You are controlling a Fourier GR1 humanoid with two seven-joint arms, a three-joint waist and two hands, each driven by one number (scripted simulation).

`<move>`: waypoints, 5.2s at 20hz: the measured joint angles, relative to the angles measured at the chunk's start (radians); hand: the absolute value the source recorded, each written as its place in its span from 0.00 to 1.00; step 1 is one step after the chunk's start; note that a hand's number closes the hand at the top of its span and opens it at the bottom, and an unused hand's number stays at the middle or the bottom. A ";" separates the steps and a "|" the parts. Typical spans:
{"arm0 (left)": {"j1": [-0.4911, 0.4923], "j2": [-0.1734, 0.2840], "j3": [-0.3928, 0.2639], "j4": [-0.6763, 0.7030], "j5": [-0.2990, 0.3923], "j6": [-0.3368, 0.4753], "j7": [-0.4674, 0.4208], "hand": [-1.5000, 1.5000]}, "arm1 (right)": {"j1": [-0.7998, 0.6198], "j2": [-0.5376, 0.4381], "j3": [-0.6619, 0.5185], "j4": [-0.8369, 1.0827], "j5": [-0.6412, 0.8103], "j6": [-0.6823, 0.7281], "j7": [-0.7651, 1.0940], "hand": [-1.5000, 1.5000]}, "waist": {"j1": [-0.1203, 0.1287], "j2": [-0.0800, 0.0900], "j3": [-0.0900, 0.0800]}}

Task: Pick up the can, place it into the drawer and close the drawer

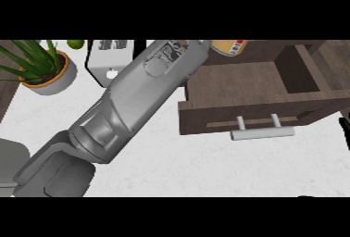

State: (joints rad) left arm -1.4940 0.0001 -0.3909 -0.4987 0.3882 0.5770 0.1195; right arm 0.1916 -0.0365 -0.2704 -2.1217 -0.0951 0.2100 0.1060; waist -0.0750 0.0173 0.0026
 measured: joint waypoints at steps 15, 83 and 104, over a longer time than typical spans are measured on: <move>0.030 0.000 -0.160 0.103 0.083 0.063 -0.116 1.00 | -0.052 -0.003 0.027 -0.003 0.020 -0.016 0.027 0.00 | -0.033 0.009 0.000; 0.194 0.242 -0.233 -0.293 0.195 0.238 0.012 0.00 | -0.507 -0.126 0.302 0.801 1.214 -0.537 -0.196 0.00 | 0.118 -0.038 -0.021; 0.430 0.470 -0.235 -0.654 0.146 0.204 0.157 0.00 | -0.987 -0.140 0.115 1.497 1.313 -0.874 -0.202 0.00 | 0.146 -0.015 -0.010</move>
State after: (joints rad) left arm -1.0636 0.4697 -0.6256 -1.1530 0.5337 0.7808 0.2762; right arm -0.7955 -0.1764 -0.1559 -0.6249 1.2175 -0.6639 -0.0964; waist 0.0711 0.0026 -0.0070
